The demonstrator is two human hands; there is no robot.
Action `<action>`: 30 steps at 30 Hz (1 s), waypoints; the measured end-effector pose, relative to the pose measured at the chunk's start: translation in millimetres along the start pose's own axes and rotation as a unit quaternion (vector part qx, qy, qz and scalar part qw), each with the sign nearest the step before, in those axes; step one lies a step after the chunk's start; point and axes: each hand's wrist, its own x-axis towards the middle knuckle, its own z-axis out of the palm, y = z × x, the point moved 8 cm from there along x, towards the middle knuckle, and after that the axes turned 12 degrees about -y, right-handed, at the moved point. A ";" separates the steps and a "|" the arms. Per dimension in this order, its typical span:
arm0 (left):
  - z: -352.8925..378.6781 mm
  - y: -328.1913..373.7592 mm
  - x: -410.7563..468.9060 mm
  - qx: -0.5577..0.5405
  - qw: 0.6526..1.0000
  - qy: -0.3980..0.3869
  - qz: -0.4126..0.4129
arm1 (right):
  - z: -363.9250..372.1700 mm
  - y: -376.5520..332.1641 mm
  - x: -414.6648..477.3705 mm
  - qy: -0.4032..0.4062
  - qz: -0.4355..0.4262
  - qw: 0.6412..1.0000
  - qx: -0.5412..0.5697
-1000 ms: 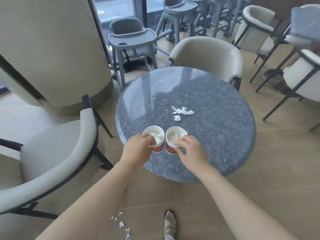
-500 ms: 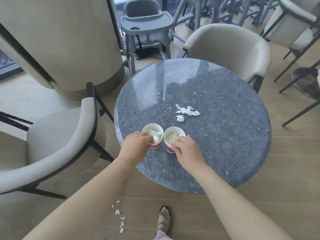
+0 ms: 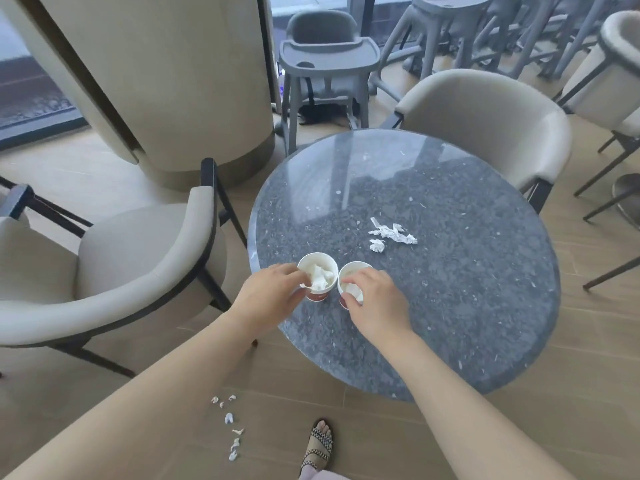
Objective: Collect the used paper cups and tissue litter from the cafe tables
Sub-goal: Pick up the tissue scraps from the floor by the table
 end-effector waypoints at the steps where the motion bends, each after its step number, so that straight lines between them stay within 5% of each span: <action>1: -4.7 -4.4 -8.2 -0.009 1.000 0.011 -0.002 | 1.6 -9.5 0.2 0.001 -0.012 1.000 0.001; 9: -6.6 -81.7 -114.6 -0.061 0.990 0.049 -0.115 | 74.6 -121.6 -14.7 -0.056 -0.134 0.989 0.022; 16: 69.5 -171.9 -226.9 -0.092 0.974 -0.007 -0.206 | 206.2 -181.0 -47.6 -0.121 -0.158 0.979 0.029; 22: 200.9 -262.8 -259.7 -0.106 0.959 -0.062 -0.256 | 366.4 -159.0 -47.1 -0.189 -0.194 0.962 0.030; 30: 435.6 -400.2 -246.3 -0.173 0.930 -0.008 -0.325 | 620.4 -38.3 13.2 -0.256 -0.196 0.946 0.016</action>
